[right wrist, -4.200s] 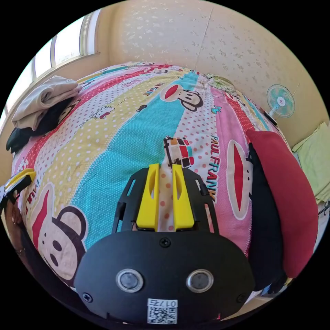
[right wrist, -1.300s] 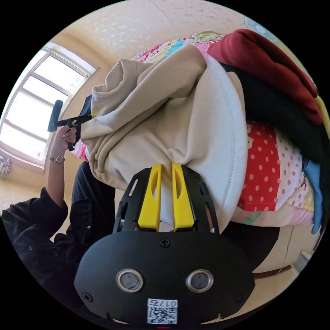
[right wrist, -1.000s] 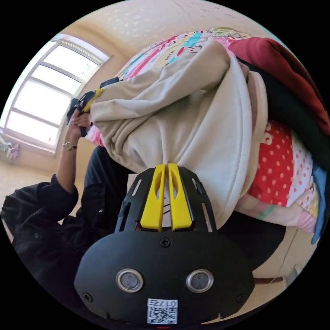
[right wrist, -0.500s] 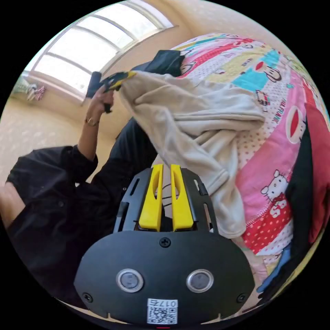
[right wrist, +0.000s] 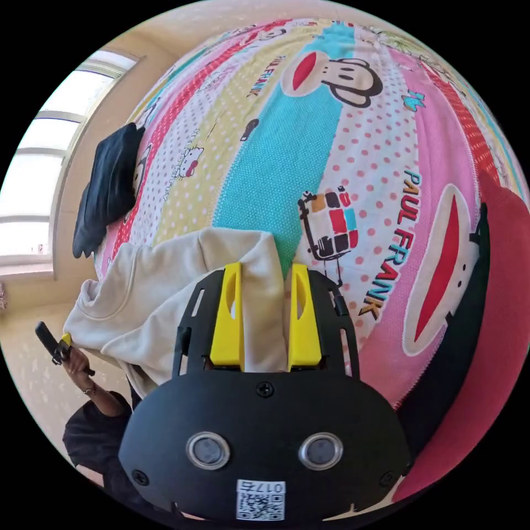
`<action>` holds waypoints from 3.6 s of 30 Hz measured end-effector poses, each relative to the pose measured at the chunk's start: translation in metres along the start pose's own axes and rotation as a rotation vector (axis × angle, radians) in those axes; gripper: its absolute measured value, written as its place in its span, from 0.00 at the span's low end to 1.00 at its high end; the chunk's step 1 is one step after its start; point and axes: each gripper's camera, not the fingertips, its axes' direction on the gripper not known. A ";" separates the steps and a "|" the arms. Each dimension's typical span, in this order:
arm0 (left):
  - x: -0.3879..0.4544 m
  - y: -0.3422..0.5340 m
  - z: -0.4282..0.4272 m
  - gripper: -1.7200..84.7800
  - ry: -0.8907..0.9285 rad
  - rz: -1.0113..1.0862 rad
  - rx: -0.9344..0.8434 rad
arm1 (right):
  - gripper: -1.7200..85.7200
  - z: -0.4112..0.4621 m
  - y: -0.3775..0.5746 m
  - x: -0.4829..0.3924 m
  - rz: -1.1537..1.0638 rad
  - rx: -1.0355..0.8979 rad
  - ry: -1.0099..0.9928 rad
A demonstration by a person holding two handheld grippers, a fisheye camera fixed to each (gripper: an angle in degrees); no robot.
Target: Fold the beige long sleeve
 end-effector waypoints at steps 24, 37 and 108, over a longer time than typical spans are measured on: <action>0.242 0.101 -0.180 0.06 0.172 0.535 0.935 | 0.05 -0.399 0.575 -0.218 -0.331 1.683 0.215; 0.306 -0.005 -0.162 0.06 -0.172 0.539 0.888 | 0.06 -0.472 0.431 -0.186 -0.302 1.322 0.023; -0.045 -0.105 0.119 0.20 -0.666 0.050 -0.199 | 0.04 -0.110 0.392 0.094 0.126 0.212 0.103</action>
